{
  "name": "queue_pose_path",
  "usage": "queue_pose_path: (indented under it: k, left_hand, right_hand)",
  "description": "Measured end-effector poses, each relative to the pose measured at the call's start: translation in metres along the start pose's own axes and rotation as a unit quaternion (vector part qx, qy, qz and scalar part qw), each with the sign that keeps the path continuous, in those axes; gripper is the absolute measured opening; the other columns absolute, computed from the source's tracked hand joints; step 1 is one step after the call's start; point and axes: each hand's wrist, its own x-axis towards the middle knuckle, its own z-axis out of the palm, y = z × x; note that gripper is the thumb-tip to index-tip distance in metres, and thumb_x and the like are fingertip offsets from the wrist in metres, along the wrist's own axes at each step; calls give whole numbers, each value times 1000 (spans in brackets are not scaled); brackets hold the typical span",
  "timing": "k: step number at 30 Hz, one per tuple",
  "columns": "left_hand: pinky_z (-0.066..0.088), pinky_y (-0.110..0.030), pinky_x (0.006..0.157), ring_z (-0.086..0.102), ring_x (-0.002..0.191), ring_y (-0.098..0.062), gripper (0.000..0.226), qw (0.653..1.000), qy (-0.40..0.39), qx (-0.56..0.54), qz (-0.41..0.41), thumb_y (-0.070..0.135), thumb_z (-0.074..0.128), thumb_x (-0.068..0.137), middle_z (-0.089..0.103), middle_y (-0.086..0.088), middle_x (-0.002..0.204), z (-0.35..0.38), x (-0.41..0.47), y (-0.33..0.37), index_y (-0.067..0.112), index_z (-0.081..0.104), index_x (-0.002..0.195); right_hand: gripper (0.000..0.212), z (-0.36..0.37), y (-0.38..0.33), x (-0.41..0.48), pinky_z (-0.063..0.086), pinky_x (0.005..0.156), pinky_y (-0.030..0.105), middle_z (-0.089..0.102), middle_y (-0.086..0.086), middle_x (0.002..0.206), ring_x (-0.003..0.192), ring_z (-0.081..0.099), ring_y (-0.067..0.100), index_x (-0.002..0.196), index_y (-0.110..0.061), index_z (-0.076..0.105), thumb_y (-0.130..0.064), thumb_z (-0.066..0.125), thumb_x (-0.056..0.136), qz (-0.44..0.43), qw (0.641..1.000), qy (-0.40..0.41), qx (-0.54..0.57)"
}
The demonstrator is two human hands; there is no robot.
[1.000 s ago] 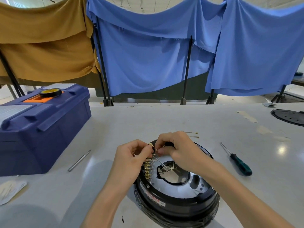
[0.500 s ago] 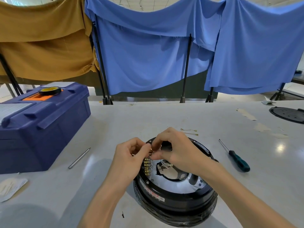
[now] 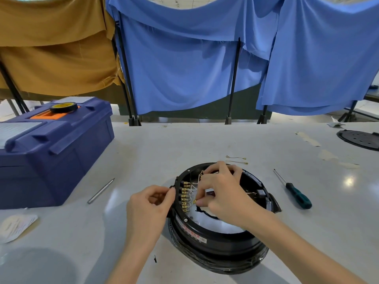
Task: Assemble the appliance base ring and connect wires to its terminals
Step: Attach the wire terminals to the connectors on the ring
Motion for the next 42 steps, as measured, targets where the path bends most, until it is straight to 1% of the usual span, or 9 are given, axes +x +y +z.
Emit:
queue_pose_path:
  k: [2, 5, 7, 12, 21, 30, 36, 39, 42]
  left_hand:
    - [50, -26, 59, 62, 58, -12, 15, 999, 36, -10, -4, 22, 78, 76, 68, 6, 62, 3, -11, -7, 28, 73, 64]
    - [38, -16, 50, 52, 51, -10, 23, 996, 89, -1, 18, 22, 79, 76, 61, 6, 58, 10, -25, -16, 28, 69, 57]
    - [33, -13, 47, 48, 49, -10, 24, 994, 106, -1, 22, 21, 79, 76, 57, 4, 55, 12, -29, -18, 24, 68, 55]
    - [30, -12, 48, 44, 48, -7, 24, 993, 110, -6, 43, 14, 78, 77, 52, 1, 53, 14, -31, -17, 16, 68, 55]
    - [32, -9, 50, 48, 53, -5, 25, 991, 121, -6, 62, 9, 77, 78, 51, 3, 54, 19, -33, -18, 10, 65, 56]
    - [31, -8, 51, 45, 52, -4, 40, 989, 113, 30, 87, 7, 74, 80, 43, 7, 52, 19, -31, -20, 18, 49, 50]
    - [29, -12, 50, 41, 51, -5, 48, 990, 98, 47, 92, 6, 74, 80, 39, 7, 50, 18, -27, -19, 25, 41, 49]
    - [28, -14, 49, 40, 51, -7, 48, 991, 80, 49, 100, 6, 73, 80, 39, 7, 51, 14, -26, -20, 24, 43, 48]
    - [28, -13, 49, 39, 49, -7, 44, 991, 69, 48, 109, 8, 75, 79, 40, 7, 51, 10, -25, -21, 20, 47, 47]
  right_hand:
    - [12, 6, -5, 1, 10, 83, 32, 58, -16, 81, 108, 34, 10, 65, -23, 70, -19, 79, 72, -10, 999, 1, -40]
    - [10, 12, -9, 5, 9, 78, 32, 61, -12, 81, 106, 34, 13, 66, -21, 71, -16, 76, 72, -8, 998, 4, -70]
    - [10, 15, -10, 6, 9, 78, 31, 61, -11, 81, 104, 33, 13, 66, -20, 72, -14, 75, 73, 1, 997, 7, -79]
    - [11, 21, -10, 7, 8, 77, 30, 62, -10, 83, 97, 29, 9, 66, -20, 71, -13, 77, 71, 32, 997, 21, -74]
    - [12, 28, -8, 11, 11, 75, 30, 63, -6, 80, 92, 32, 10, 65, -16, 66, -9, 73, 71, 30, 997, 20, -71]
    - [28, 27, -14, 14, 17, 82, 31, 58, -1, 81, 92, 34, 13, 60, -18, 51, 1, 66, 76, 57, 998, -29, -25]
    - [40, 31, -23, 17, 19, 80, 31, 49, 0, 82, 94, 35, 20, 55, -23, 35, 5, 58, 73, 55, 998, -23, -18]
    - [38, 31, -22, 17, 20, 81, 30, 51, -4, 80, 93, 34, 16, 55, -22, 40, 3, 62, 75, 64, 997, -31, -12]
    - [16, 23, -19, 16, 23, 82, 29, 58, -5, 77, 90, 31, 13, 64, -14, 65, -6, 72, 76, 56, 997, -48, -5]
